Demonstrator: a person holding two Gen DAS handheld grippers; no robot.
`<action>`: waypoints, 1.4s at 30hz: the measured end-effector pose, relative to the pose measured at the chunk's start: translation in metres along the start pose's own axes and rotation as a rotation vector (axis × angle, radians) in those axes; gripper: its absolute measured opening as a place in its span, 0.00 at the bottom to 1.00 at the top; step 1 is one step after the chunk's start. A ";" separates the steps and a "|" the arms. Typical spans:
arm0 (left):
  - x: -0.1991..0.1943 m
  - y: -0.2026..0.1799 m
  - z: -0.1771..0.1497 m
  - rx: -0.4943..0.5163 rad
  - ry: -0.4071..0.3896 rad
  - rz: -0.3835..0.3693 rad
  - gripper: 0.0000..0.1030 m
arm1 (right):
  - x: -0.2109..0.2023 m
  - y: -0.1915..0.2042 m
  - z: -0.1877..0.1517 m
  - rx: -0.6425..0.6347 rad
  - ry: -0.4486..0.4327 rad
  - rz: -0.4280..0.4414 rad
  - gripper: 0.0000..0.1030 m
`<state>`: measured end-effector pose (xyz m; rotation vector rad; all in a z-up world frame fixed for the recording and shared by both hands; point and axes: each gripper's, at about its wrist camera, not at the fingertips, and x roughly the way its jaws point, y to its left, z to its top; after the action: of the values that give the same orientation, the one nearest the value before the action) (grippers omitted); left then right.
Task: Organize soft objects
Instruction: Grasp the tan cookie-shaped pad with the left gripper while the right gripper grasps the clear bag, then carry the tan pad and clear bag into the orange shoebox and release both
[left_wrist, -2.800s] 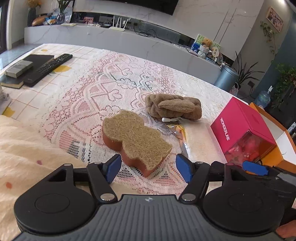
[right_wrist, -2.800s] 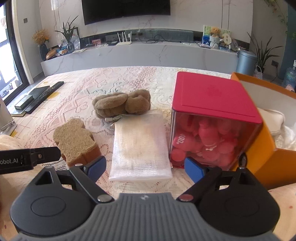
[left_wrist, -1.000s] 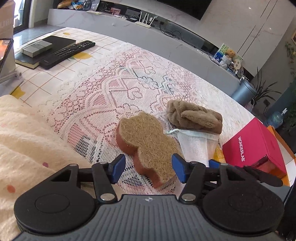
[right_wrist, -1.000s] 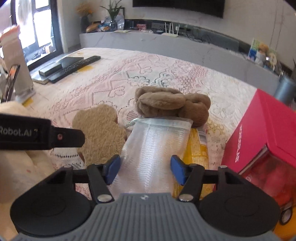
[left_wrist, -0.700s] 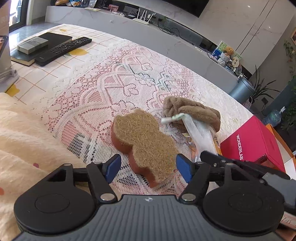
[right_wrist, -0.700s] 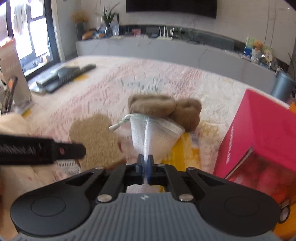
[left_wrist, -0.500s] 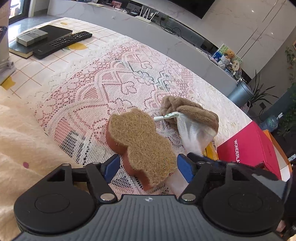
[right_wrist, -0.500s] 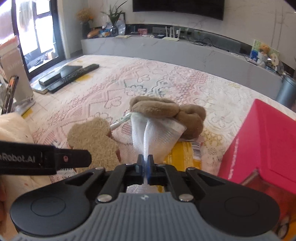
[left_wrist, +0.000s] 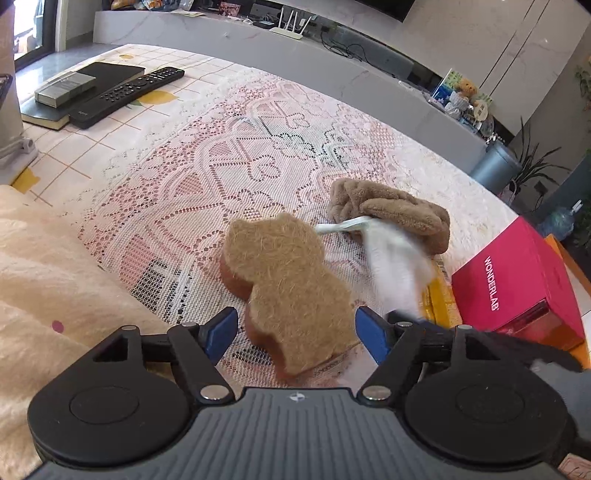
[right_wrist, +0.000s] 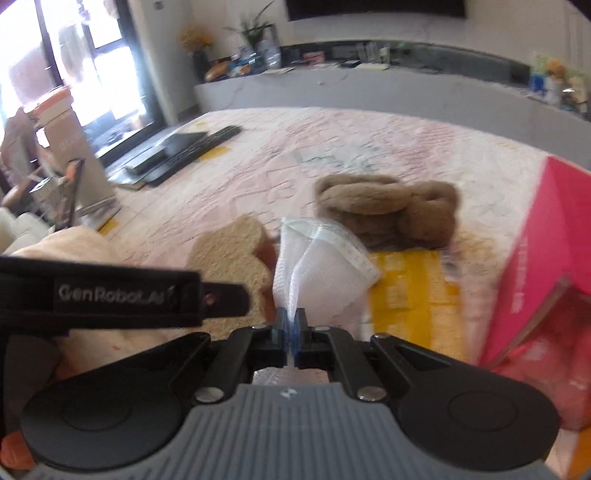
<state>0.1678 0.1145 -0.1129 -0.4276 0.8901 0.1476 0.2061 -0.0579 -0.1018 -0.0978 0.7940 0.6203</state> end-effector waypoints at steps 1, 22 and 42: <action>0.001 -0.001 0.000 -0.002 -0.003 0.009 0.85 | -0.003 0.000 0.000 -0.009 -0.018 -0.036 0.00; 0.039 -0.028 -0.006 0.046 0.013 0.043 0.91 | 0.001 -0.018 -0.011 0.028 0.002 -0.137 0.01; -0.026 -0.034 -0.020 0.149 -0.092 -0.052 0.39 | -0.049 -0.016 -0.006 0.072 -0.086 -0.104 0.00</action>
<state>0.1468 0.0761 -0.0933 -0.3023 0.7930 0.0523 0.1846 -0.0961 -0.0750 -0.0461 0.7223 0.4940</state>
